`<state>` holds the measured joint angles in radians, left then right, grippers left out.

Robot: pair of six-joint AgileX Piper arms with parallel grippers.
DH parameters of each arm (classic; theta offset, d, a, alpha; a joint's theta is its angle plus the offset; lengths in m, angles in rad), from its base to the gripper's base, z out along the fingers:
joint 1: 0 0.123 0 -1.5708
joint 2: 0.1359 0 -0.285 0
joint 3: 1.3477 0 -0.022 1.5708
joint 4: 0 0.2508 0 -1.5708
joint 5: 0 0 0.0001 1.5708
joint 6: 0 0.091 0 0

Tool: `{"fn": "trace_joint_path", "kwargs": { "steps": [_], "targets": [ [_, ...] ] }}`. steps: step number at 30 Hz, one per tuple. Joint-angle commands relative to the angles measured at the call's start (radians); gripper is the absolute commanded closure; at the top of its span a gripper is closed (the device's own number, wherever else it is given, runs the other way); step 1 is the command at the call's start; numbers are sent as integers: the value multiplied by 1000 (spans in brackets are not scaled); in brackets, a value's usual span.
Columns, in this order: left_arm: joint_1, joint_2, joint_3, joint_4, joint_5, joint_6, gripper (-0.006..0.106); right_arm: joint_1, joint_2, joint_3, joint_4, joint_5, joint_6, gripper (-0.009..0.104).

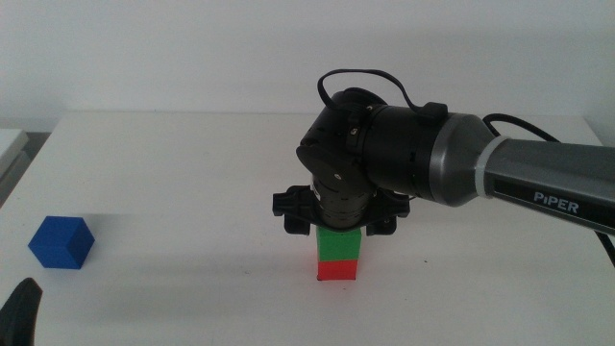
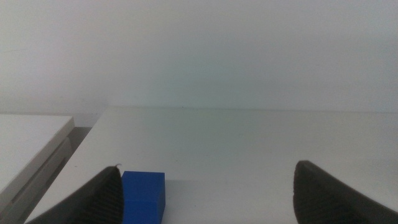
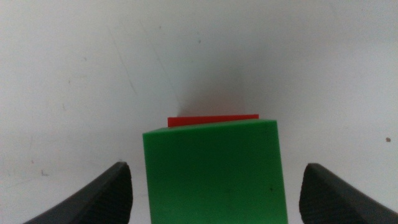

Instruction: Stack red cubes first, then green, then blue cubes in a specific spot.

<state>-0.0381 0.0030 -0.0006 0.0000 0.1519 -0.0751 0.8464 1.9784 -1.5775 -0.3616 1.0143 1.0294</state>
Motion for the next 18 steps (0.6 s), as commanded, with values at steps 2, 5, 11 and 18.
{"fn": "trace_joint_path", "kwargs": {
  "steps": [2,5,11,18],
  "targets": [
    [-3,-3,1,0,-10,-1,7,2,-19,1,2,20,-25,22],
    [-3,-3,1,0,-10,-1,7,11,-94,1,5,58,-93,22],
    [-3,-3,1,0,-10,-1,7,20,-369,28,12,87,-368,22],
    [-3,-3,1,0,-10,-1,7,-34,-749,286,41,-76,-622,19]
  ]
}}
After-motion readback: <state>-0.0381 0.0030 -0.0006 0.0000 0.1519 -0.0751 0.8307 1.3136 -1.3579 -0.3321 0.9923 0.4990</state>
